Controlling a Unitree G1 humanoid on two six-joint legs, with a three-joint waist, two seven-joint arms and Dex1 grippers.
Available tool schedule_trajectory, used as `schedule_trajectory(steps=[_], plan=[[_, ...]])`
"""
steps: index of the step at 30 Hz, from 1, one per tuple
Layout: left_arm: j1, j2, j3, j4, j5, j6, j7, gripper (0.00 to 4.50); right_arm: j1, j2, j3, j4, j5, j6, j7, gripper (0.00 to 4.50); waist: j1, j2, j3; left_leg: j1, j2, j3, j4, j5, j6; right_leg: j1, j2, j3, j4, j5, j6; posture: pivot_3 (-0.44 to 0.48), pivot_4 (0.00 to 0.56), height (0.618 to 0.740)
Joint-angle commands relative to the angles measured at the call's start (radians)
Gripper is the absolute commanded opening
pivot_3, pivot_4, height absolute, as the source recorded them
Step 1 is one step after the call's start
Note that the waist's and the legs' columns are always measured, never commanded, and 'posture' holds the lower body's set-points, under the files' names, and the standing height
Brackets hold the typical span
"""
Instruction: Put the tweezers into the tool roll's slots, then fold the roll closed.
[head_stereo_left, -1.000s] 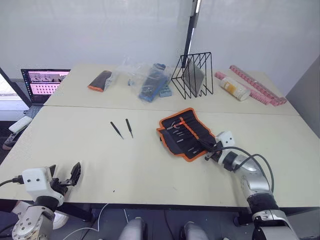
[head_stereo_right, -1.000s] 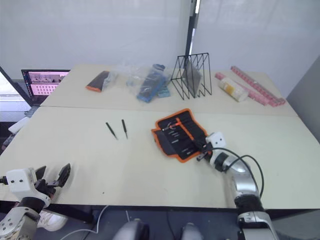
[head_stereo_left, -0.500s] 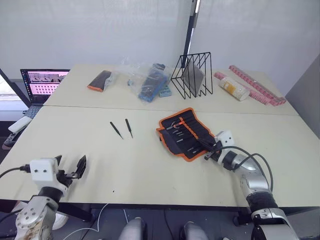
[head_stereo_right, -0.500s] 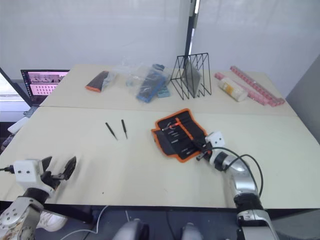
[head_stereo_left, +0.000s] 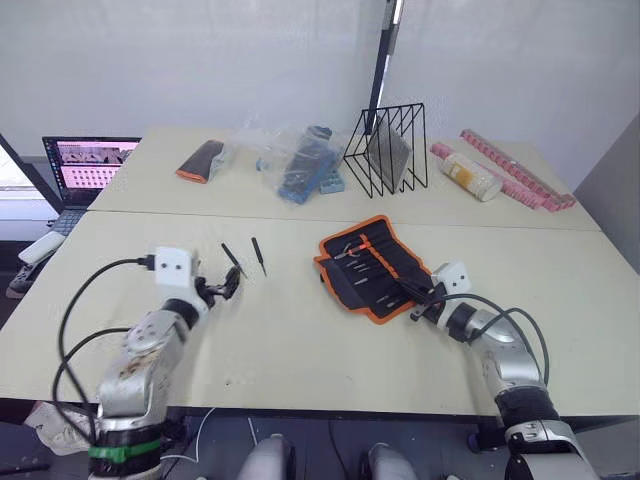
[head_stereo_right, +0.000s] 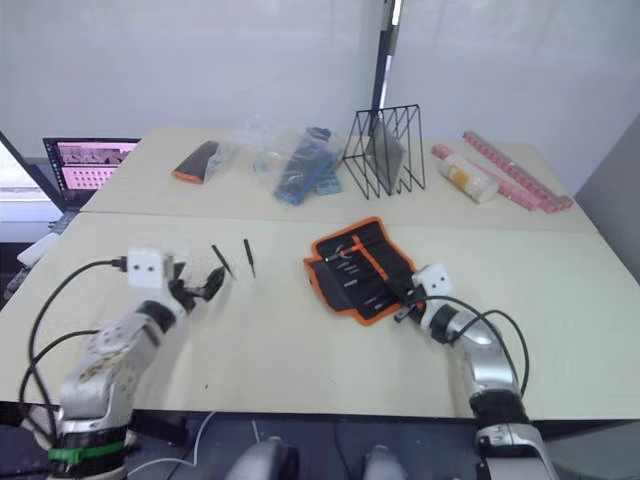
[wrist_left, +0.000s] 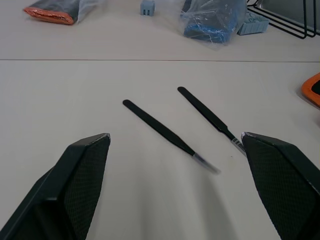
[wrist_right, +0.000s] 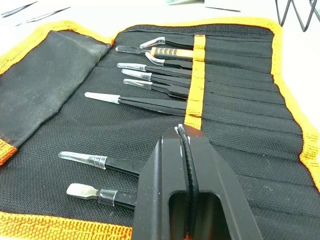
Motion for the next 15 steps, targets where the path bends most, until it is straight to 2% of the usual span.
schedule_trajectory(steps=[1,7,15], plan=[[-0.041,-0.037,-0.014,0.022,0.041,0.033,0.081,4.46,0.022,-0.017,-0.009,0.018,-0.019,0.039,-0.025,0.0,-0.001,0.0,0.0,0.0,0.0,0.0,0.0,0.0,0.0,0.0,0.0,0.0,0.0,0.0,0.0,0.0,0.15,0.685],[-0.113,-0.131,-0.022,0.087,0.062,0.119,0.18,4.46,0.025,-0.019,-0.008,0.011,-0.024,0.046,-0.038,0.0,0.001,0.0,0.0,-0.002,0.0,0.0,0.0,0.0,0.0,0.0,0.0,0.0,0.001,0.0,0.0,0.0,0.15,0.685],[-0.209,-0.183,-0.046,0.18,0.114,0.129,0.242,4.46,0.018,-0.011,-0.002,0.021,-0.031,0.039,-0.045,0.0,0.002,0.0,0.0,-0.002,0.0,0.0,0.0,0.0,0.0,0.002,0.0,0.0,0.001,0.0,0.0,0.0,0.15,0.685]])
